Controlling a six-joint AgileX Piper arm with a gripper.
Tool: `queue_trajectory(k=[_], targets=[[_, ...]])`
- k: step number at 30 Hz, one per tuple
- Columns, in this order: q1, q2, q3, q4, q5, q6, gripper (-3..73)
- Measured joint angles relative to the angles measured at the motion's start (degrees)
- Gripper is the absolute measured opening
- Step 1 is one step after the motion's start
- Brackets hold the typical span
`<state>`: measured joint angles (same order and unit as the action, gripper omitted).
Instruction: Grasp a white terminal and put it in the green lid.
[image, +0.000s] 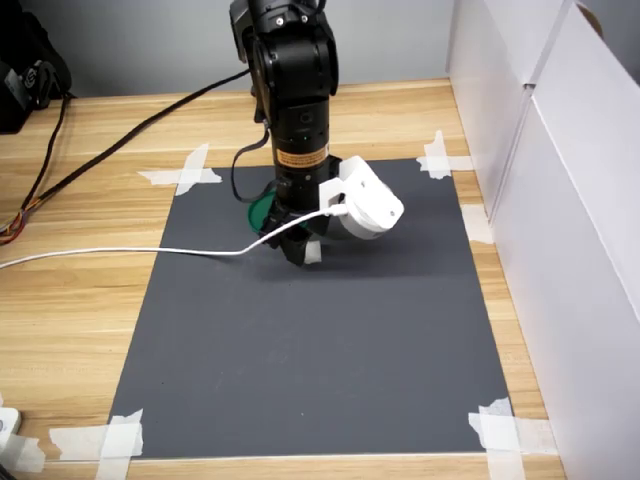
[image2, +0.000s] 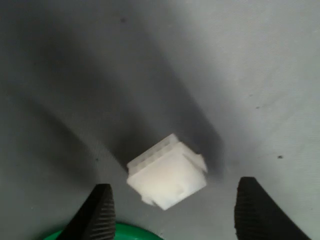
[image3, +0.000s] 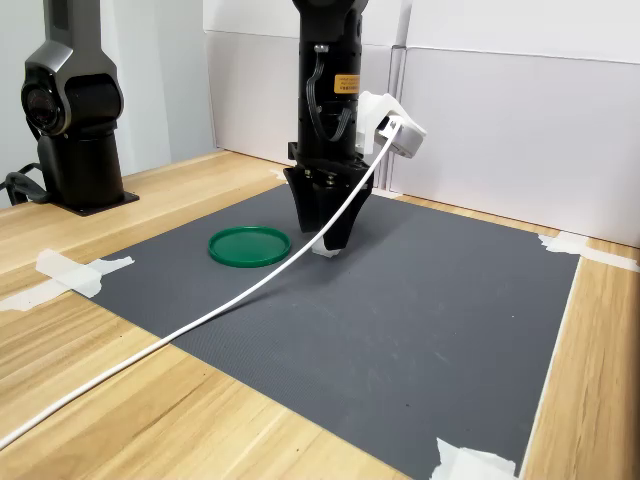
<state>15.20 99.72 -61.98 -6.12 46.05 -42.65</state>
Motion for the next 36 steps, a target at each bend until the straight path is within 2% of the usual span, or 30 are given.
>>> queue_trajectory(k=[15,19,24,29,33,36], targets=[[0.0,2.78,-0.37,0.0,-0.12,0.06,58.9],[0.0,2.84,-0.39,0.3,0.22,0.06,53.4],[0.0,2.84,-0.39,1.09,1.15,0.33,36.2],[0.0,1.99,-0.39,2.35,-0.94,0.6,36.2],[0.0,-0.97,-1.4,5.52,-1.96,0.65,36.2],[0.0,-4.08,-2.14,6.71,-2.01,0.65,36.2]])
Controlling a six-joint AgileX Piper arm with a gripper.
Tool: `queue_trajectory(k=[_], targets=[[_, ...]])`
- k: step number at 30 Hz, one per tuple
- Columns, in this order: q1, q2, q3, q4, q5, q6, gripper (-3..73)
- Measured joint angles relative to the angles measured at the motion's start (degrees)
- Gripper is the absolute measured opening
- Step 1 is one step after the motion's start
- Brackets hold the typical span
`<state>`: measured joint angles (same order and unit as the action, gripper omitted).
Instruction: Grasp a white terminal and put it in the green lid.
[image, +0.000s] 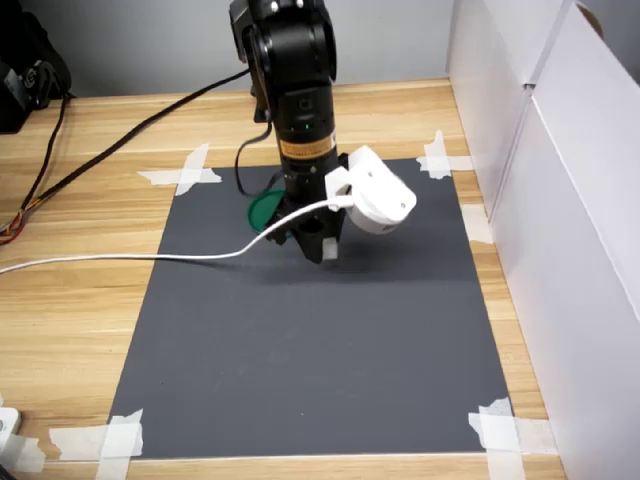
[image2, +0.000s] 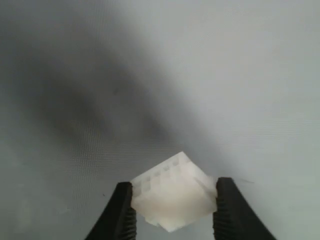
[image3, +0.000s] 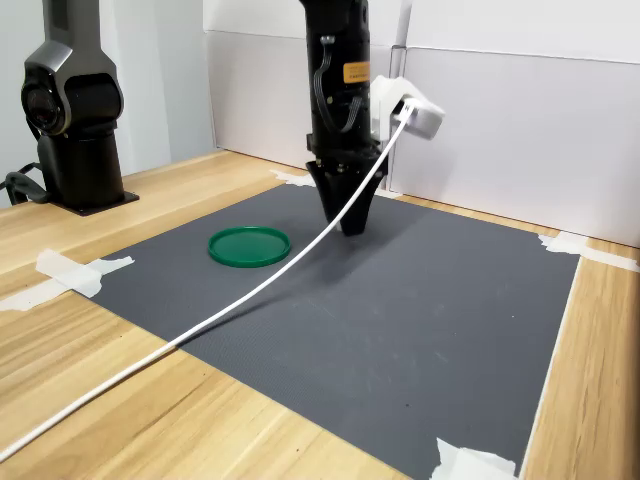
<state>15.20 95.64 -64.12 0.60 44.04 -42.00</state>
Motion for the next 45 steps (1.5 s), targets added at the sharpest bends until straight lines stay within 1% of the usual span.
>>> queue_trajectory(k=[3,9,12,16,19,23,34,37,39,42,45], targets=[[0.0,-3.45,-0.06,0.17,1.14,0.0,36.2],[0.0,-8.58,-0.06,0.29,8.0,0.0,36.2],[0.0,-10.54,0.77,0.33,10.33,0.0,36.2],[0.0,-12.61,3.58,-0.6,10.8,0.0,36.2],[0.0,-13.83,6.22,-0.6,10.94,0.0,36.2],[0.0,-15.06,8.86,-1.8,11.1,0.0,36.2],[0.0,-17.91,9.43,-3.71,14.57,0.0,36.2],[-1.29,-17.91,9.43,-3.74,15.33,0.0,36.2],[-3.24,-17.91,9.43,-3.7,15.04,-0.08,36.2],[-6.17,-17.91,9.43,-3.63,14.39,-1.67,36.2],[-7.88,-17.91,9.43,-3.56,14.05,-3.32,36.2]])
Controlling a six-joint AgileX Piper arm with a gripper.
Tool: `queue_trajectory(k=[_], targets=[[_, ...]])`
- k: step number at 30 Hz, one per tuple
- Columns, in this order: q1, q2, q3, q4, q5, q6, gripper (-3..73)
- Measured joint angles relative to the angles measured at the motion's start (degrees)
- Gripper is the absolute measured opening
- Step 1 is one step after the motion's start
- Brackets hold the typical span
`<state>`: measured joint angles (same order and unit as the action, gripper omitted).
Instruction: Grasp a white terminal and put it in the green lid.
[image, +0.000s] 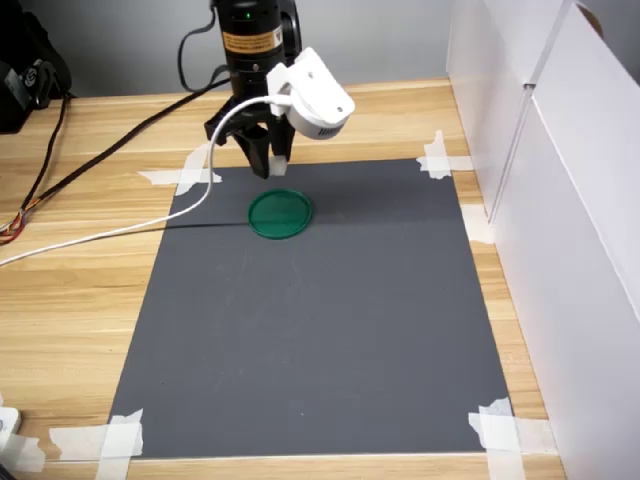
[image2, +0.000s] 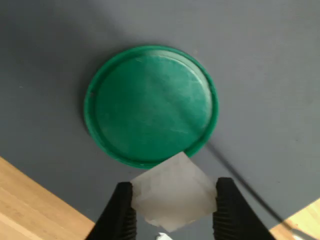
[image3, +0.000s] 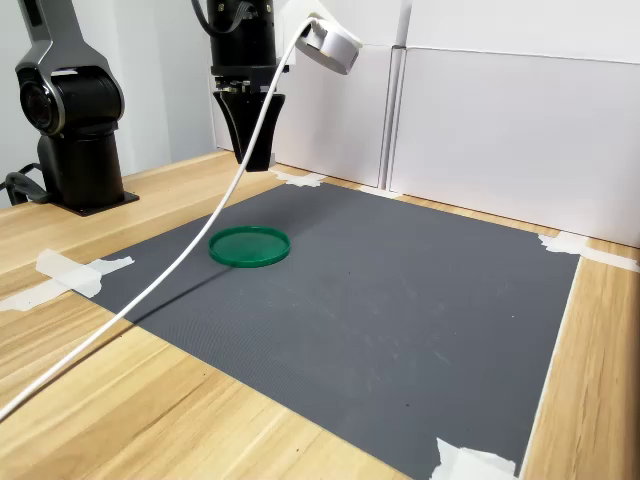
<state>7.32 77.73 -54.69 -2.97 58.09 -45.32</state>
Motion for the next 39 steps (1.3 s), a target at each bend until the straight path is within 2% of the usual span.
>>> queue_trajectory(k=[12,25,27,34,39], targets=[[-0.74,0.0,7.21,0.07,-3.4,-2.35,36.2],[-0.74,2.67,7.63,-1.73,-6.98,-2.35,36.2],[-0.74,2.74,7.63,-1.73,-7.91,-2.3,39.2],[-0.74,2.82,7.63,-1.88,-9.12,-1.22,59.4],[-0.74,2.82,7.63,-1.88,-9.0,-1.21,63.3]])
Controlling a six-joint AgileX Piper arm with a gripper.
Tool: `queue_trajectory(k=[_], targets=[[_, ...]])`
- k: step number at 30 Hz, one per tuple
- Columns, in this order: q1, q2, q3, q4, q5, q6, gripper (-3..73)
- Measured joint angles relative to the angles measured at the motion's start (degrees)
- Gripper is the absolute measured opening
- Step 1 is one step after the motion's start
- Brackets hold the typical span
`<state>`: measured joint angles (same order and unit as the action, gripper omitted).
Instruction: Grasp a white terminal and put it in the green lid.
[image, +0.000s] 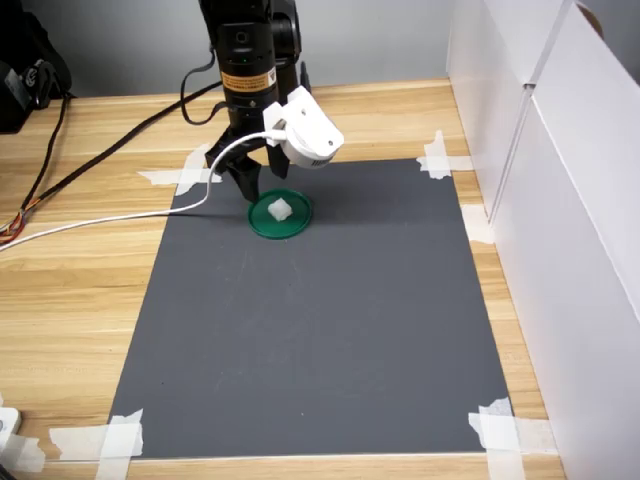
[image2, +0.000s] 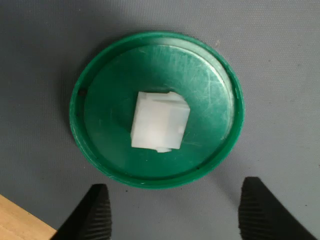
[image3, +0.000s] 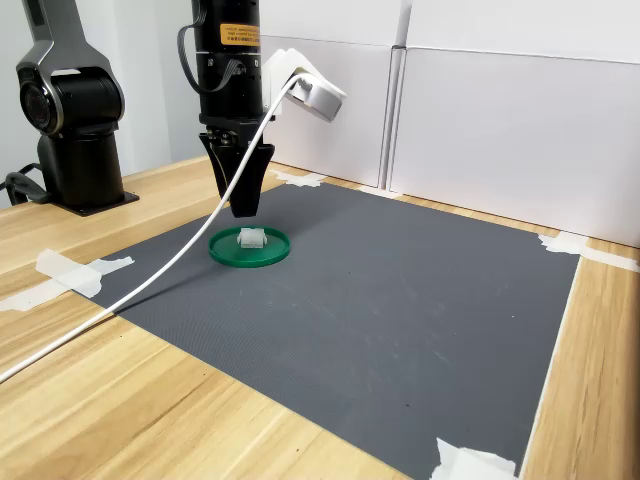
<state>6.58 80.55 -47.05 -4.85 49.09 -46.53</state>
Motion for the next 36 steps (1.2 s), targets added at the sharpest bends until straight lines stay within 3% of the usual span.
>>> queue_trajectory(k=[9,12,15,19,21,25,30,36], targets=[[0.0,-2.4,0.0,0.41,-0.67,0.11,63.2],[0.0,-4.15,0.0,1.11,-2.38,0.18,58.5],[0.0,-6.15,0.07,2.52,-4.75,0.18,45.2],[0.0,-9.58,0.14,3.26,-8.55,0.75,16.5],[0.0,-11.44,0.16,3.26,-10.32,1.46,5.7],[0.0,-15.97,0.2,4.85,-14.09,4.13,-1.2],[0.0,-22.06,0.27,7.86,-19.68,17.23,-2.0],[0.0,-29.99,0.77,5.92,-22.03,40.45,-2.0]])
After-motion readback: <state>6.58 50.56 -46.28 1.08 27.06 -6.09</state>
